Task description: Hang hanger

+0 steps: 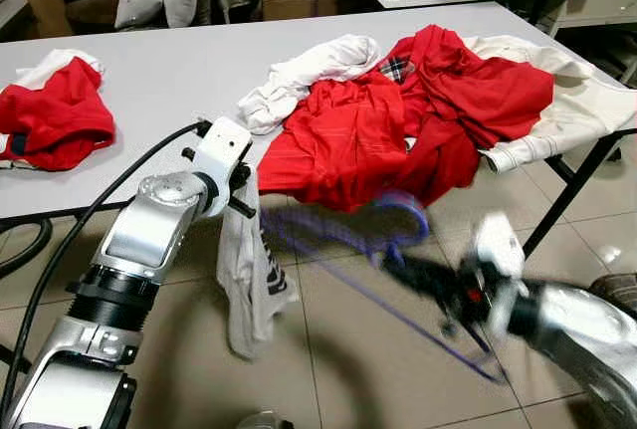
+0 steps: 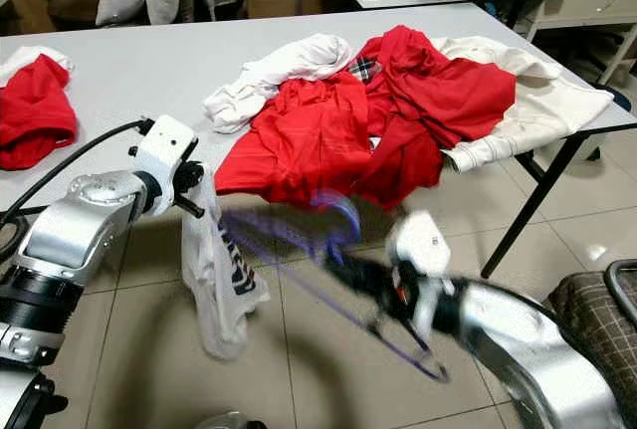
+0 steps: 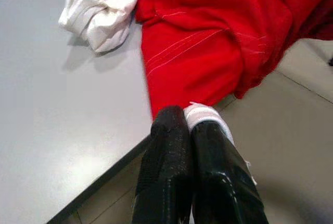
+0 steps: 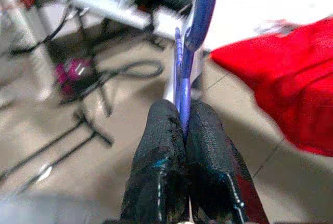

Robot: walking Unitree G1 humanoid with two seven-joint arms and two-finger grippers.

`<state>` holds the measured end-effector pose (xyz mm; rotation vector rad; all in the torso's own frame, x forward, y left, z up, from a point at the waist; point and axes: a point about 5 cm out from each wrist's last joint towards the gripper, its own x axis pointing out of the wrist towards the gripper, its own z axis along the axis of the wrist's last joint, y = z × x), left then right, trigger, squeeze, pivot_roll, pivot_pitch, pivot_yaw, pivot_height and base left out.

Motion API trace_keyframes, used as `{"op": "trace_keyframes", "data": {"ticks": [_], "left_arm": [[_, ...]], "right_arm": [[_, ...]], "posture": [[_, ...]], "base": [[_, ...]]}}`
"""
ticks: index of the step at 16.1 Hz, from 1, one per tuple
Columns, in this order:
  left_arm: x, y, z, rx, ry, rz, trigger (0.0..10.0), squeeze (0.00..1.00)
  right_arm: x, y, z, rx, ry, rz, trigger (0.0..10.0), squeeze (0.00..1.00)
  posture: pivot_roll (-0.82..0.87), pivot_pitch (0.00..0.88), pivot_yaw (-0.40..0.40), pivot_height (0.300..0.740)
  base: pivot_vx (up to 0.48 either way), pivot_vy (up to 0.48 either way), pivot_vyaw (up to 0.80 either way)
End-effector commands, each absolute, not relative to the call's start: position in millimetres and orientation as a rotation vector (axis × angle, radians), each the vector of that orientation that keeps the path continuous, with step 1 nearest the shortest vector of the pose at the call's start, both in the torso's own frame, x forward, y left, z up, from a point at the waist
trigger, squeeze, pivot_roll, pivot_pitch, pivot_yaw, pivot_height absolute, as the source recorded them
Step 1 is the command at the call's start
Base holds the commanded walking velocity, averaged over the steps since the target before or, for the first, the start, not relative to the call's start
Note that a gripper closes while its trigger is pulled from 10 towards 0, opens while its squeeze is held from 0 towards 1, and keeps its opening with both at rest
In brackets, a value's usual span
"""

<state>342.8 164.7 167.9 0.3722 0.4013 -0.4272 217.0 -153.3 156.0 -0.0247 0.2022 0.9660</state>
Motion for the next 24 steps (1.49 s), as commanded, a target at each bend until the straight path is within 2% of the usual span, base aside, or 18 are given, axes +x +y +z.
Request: {"op": "trace_keyframes", "data": {"ticks": [1,8,12,20,24], "left_arm": [[342,160,179,0.367,0.371,-0.446,0.0,0.00],[340,149,180,0.345,0.374,-0.452,0.0,0.00],[337,146,184,0.334,0.374,-0.468,0.0,0.00],[335,159,186,0.427,0.383,-0.412,0.0,0.00],[331,139,192,0.317,0.369,-0.514,0.0,0.00]], "right_arm": [[221,-155,157,-0.008,0.187,0.939,10.0,0.00],[227,-143,156,0.021,0.170,0.976,10.0,0.00],[237,-143,153,-0.004,0.172,0.911,10.0,0.00],[236,-141,155,0.013,0.156,0.812,10.0,0.00],[233,-137,143,-0.010,0.222,0.825,10.0,0.00]], "posture": [[0.01,0.000,0.076,0.740],[0.02,0.000,0.066,0.740],[0.03,0.000,0.054,0.740],[0.04,0.000,0.041,0.740],[0.03,0.000,0.047,0.740]], "base": [[0.000,0.000,0.00],[0.000,0.000,0.00],[0.000,0.000,0.00],[0.000,0.000,0.00],[0.000,0.000,0.00]]}}
